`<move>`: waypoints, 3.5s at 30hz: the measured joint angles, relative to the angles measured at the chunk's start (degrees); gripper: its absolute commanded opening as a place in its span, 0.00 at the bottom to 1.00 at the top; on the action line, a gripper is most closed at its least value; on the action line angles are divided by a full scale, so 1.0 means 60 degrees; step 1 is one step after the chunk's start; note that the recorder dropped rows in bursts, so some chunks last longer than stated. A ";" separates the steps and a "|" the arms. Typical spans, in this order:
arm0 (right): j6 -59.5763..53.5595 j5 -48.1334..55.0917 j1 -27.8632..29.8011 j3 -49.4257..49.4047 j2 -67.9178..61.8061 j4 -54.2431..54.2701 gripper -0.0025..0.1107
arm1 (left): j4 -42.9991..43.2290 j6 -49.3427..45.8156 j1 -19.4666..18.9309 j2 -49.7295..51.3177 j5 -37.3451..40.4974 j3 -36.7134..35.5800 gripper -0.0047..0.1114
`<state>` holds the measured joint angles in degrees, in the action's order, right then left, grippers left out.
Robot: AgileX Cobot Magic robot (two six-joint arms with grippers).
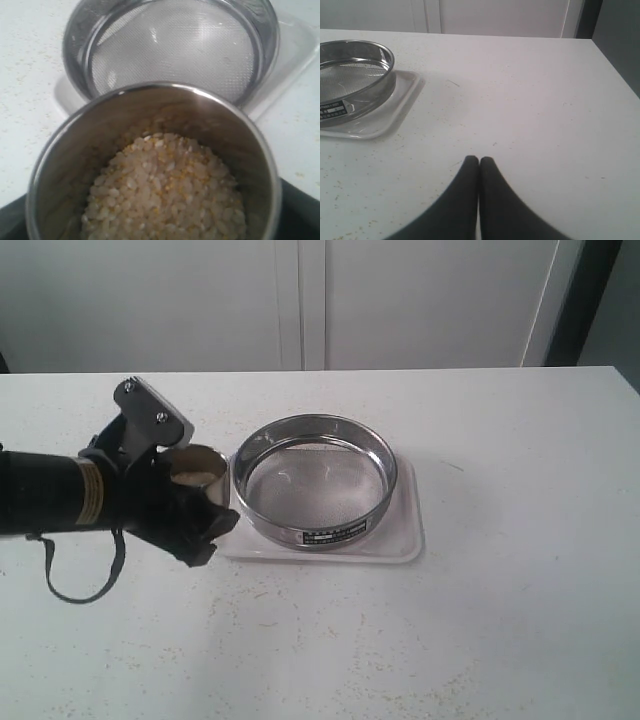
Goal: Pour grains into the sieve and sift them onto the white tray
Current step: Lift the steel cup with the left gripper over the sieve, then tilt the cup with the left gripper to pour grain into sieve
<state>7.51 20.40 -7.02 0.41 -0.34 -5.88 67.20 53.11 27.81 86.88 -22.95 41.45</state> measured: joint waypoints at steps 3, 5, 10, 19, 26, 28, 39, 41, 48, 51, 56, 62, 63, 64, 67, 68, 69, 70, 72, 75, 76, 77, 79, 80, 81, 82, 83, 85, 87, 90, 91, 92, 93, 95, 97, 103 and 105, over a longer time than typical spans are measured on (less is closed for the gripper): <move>0.0000 0.0000 0.0000 0.0000 0.0000 0.0000 0.02 | 0.1241 0.1215 0.0000 0.0000 0.0206 0.0640 0.04; 0.0000 0.0000 0.0000 0.0000 0.0000 0.0000 0.02 | 0.2033 0.1954 0.0000 0.0061 0.0222 0.1057 0.04; 0.0000 0.0000 0.0000 0.0000 0.0000 0.0000 0.02 | 0.3369 0.3076 0.0000 0.0391 0.0341 0.1896 0.04; 0.0000 0.0000 0.0000 0.0000 0.0000 0.0000 0.02 | 0.3993 0.3474 0.0000 0.1349 0.0462 0.2994 0.04; 0.0000 0.0000 0.0000 0.0000 0.0000 0.0000 0.02 | 0.4741 0.3497 0.0000 0.2240 0.0900 0.3895 0.04; 0.0000 0.0000 0.0000 0.0000 0.0000 0.0000 0.02 | 0.4853 0.3524 0.0000 0.2455 0.1120 0.4159 0.04; 0.0000 0.0000 0.0000 0.0000 0.0000 0.0000 0.02 | 0.5305 0.3521 0.0000 0.3287 0.1285 0.5404 0.04; 0.0000 0.0000 0.0000 0.0000 0.0000 0.0000 0.02 | 0.5339 0.3521 0.0000 0.3376 0.1285 0.5567 0.04; 0.0000 0.0000 0.0000 0.0000 0.0000 0.0000 0.02 | 0.5339 0.3367 0.0018 0.3544 0.1307 0.5681 0.04; 0.0000 0.0000 0.0000 0.0000 0.0000 0.0000 0.02 | 0.5339 0.3085 0.0080 0.3541 0.1427 0.5681 0.04; 0.0020 0.0000 0.0000 0.0000 0.0000 0.0000 0.02 | 0.5356 0.2352 0.0438 0.3541 0.2059 0.5681 0.04; 0.0020 0.0000 0.0000 0.0000 0.0000 0.0000 0.02 | 0.5356 0.1467 0.0845 0.3547 0.2817 0.5681 0.04; 0.0020 0.0000 0.0000 0.0000 0.0000 0.0000 0.02 | 0.5356 0.1361 0.0870 0.3547 0.2912 0.5681 0.04; 0.0020 0.0000 0.0000 0.0000 0.0000 0.0000 0.02 | 0.5356 0.1257 0.0886 0.3547 0.2984 0.5681 0.04; 0.0020 0.0000 0.0000 0.0000 0.0000 0.0000 0.02 | 0.5356 0.1087 0.0911 0.3547 0.3267 0.5693 0.04; 0.0020 0.0000 0.0000 0.0000 0.0000 0.0000 0.02 | 0.5356 0.1018 0.0911 0.3547 0.3377 0.5693 0.04; 0.0020 0.0000 0.0000 0.0000 0.0000 0.0000 0.02 | 0.5356 0.0931 0.0911 0.3547 0.3480 0.5693 0.04; 0.0020 0.0000 0.0000 0.0000 0.0000 0.0000 0.02 | 0.5356 0.0840 0.0911 0.3547 0.3548 0.5693 0.04; 0.0020 0.0000 0.0000 0.0000 0.0000 0.0000 0.02 | 0.5356 0.0630 0.0911 0.3547 0.3635 0.5693 0.04; 0.0020 0.0000 0.0000 0.0000 0.0000 0.0000 0.02 | 0.5356 0.0266 0.0911 0.3547 0.3681 0.5693 0.04; 0.0020 0.0000 0.0000 0.0000 0.0000 0.0000 0.02 | 0.5356 0.0167 0.0911 0.3547 0.3703 0.5693 0.04; 0.0020 0.0000 0.0000 0.0000 0.0000 0.0000 0.02 | 0.5356 -0.0008 0.0911 0.3547 0.3703 0.5693 0.04; 0.0039 0.0000 0.0000 0.0000 0.0000 0.0000 0.02 | 0.5356 -0.0532 0.0957 0.3547 0.3825 0.5693 0.04; 0.0039 0.0000 0.0000 0.0000 0.0000 0.0000 0.02 | 0.5356 -0.0715 0.0999 0.3547 0.3942 0.5693 0.04; 0.0039 0.0000 0.0000 0.0000 0.0000 0.0000 0.02 | 0.5356 -0.1167 0.1098 0.3547 0.4173 0.5693 0.04; 0.0039 0.0000 0.0000 0.0000 0.0000 0.0000 0.02 | 0.5356 -0.1347 0.1143 0.3547 0.4243 0.5693 0.04; 0.0039 0.0000 0.0000 0.0000 0.0000 0.0000 0.02 | 0.5356 -0.1822 0.1268 0.3563 0.4363 0.5693 0.04; 0.0039 0.0000 0.0000 0.0000 0.0000 0.0000 0.02 | 0.5356 -0.2511 0.1440 0.3608 0.4544 0.5693 0.04; 0.0039 0.0000 0.0000 0.0000 0.0000 0.0000 0.02 | 0.5356 -0.2955 0.1615 0.3792 0.4871 0.5693 0.04; 0.0039 0.0000 0.0000 0.0000 0.0000 0.0000 0.02 | 0.5337 -0.3204 0.1716 0.4079 0.4966 0.5693 0.04; 0.0039 0.0000 0.0000 0.0000 0.0000 0.0000 0.02 | 0.5337 -0.3288 0.1755 0.4142 0.4984 0.5693 0.04; 0.0039 0.0000 0.0000 0.0000 0.0000 0.0000 0.02 | 0.5337 -0.3380 0.1779 0.4204 0.5040 0.5693 0.04; 0.0039 0.0000 0.0000 0.0000 0.0000 0.0000 0.02 | 0.5337 -0.3541 0.1802 0.4300 0.5075 0.5693 0.04; 0.0039 0.0000 0.0000 0.0000 0.0000 0.0000 0.02 | 0.5337 -0.3780 0.1802 0.4451 0.5122 0.5693 0.04; 0.0039 0.0000 0.0000 0.0000 0.0000 0.0000 0.02 | 0.5337 -0.3955 0.1808 0.4526 0.5157 0.5693 0.04; 0.0082 0.0000 0.0000 0.0000 0.0000 0.0000 0.02 | 0.5337 -0.4401 0.1808 0.4570 0.5478 0.5693 0.04; 0.0149 0.0000 0.0000 0.0000 0.0000 0.0000 0.02 | 0.5337 -0.4506 0.1808 0.4570 0.5605 0.5693 0.04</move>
<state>8.41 20.40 -7.02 0.41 -0.34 -5.88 99.22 26.08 38.66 114.30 10.68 75.61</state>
